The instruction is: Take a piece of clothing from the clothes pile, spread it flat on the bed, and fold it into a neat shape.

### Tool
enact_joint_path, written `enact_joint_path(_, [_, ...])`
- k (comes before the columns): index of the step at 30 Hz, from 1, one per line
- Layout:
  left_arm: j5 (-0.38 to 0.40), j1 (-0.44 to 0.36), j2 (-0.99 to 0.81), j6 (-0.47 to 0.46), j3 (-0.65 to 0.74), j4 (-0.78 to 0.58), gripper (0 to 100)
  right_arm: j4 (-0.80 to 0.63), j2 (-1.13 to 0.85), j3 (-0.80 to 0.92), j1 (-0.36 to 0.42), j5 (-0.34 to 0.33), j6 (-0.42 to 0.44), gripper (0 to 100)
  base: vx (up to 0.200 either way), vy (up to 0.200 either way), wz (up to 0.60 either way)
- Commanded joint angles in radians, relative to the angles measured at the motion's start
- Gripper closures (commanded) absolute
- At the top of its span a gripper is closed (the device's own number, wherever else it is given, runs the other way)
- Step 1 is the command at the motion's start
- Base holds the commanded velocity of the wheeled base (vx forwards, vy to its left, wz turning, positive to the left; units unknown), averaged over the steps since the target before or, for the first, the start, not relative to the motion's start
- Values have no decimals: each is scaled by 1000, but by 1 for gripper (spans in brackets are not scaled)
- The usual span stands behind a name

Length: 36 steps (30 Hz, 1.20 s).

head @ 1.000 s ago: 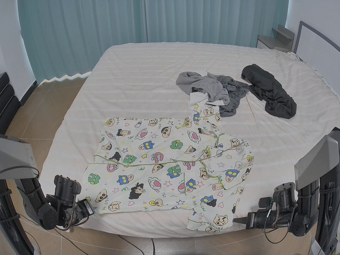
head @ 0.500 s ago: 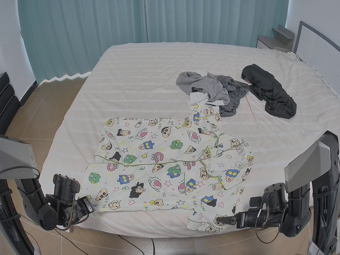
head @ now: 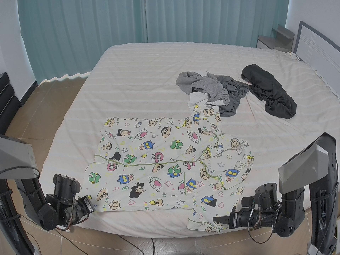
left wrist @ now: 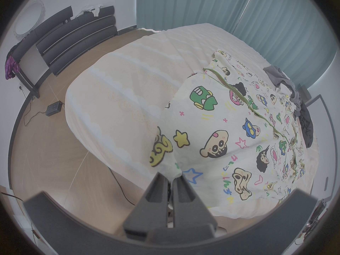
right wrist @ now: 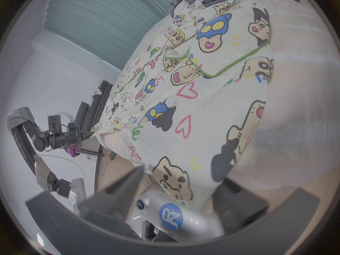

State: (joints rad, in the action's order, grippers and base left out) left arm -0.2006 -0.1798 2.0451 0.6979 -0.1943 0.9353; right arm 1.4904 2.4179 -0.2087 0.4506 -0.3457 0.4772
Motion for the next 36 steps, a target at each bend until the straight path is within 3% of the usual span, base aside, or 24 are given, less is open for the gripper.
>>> enact_joint_path(1, [-2, 0, 7, 0, 4, 0, 100, -18, -17, -9, 3, 22, 0, 100, 0, 0, 0])
enact_joint_path(7, [-3, 0, 21, -1, 21, 0, 100, -2, -14, 35, 6, 62, -20, 100, 0, 0, 0])
enact_joint_path(11, [0, 0, 26, -1, 41, 0, 100, 76, -3, 112, 14, 60, -39, 100, 0, 0, 0])
enact_joint_path(17, [-2, 0, 27, -3, 65, 8, 100, 77, -8, 163, 13, 60, -43, 100, 0, 0, 0])
enact_joint_path(36, [3, 0, 125, -3, 187, 186, 100, 76, -11, 209, 16, 59, -62, 100, 0, 0, 0])
